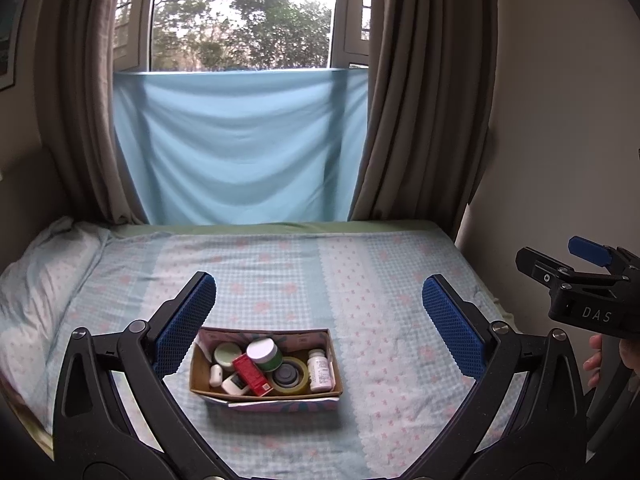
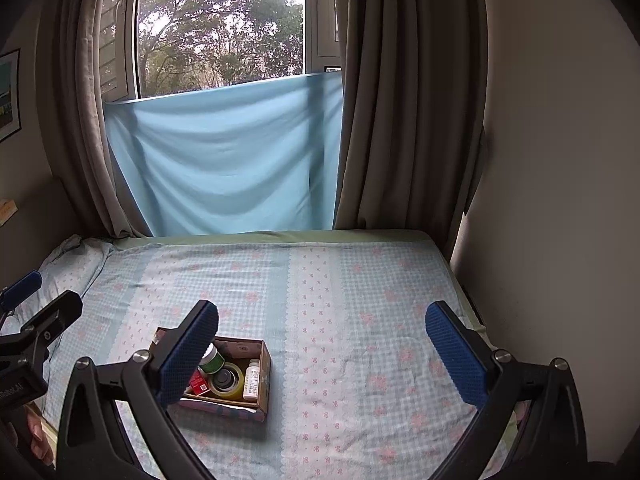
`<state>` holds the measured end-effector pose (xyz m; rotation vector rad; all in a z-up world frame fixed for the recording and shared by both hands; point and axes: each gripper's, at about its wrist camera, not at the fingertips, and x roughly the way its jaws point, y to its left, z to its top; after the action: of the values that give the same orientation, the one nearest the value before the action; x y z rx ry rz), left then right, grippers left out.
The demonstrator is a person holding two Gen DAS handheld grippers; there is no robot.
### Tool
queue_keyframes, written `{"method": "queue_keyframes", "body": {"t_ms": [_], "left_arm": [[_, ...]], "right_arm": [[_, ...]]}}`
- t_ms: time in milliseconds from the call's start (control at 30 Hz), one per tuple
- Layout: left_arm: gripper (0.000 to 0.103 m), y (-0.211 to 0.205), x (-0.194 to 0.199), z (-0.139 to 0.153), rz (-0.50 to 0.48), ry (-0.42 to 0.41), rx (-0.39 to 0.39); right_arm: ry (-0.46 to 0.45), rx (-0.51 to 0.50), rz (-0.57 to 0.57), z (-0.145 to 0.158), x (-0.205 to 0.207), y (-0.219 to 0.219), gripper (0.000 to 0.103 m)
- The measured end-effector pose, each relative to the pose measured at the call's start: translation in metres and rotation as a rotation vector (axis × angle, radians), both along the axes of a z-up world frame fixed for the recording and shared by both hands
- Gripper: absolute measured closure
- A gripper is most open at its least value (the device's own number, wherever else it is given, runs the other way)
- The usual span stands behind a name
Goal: Organize rigid objects
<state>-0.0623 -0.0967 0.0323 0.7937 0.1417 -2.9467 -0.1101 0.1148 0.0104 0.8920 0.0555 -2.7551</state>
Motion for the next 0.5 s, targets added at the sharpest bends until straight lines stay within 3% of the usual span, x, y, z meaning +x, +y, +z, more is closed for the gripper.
{"method": "queue_keyframes", "body": {"t_ms": [500], "left_arm": [[0.000, 0.0000, 0.0008, 0.0018, -0.001, 0.003, 0.011]], "right_arm": [[0.005, 0.002, 0.002, 0.0021, -0.0025, -0.0028, 0.000]]}}
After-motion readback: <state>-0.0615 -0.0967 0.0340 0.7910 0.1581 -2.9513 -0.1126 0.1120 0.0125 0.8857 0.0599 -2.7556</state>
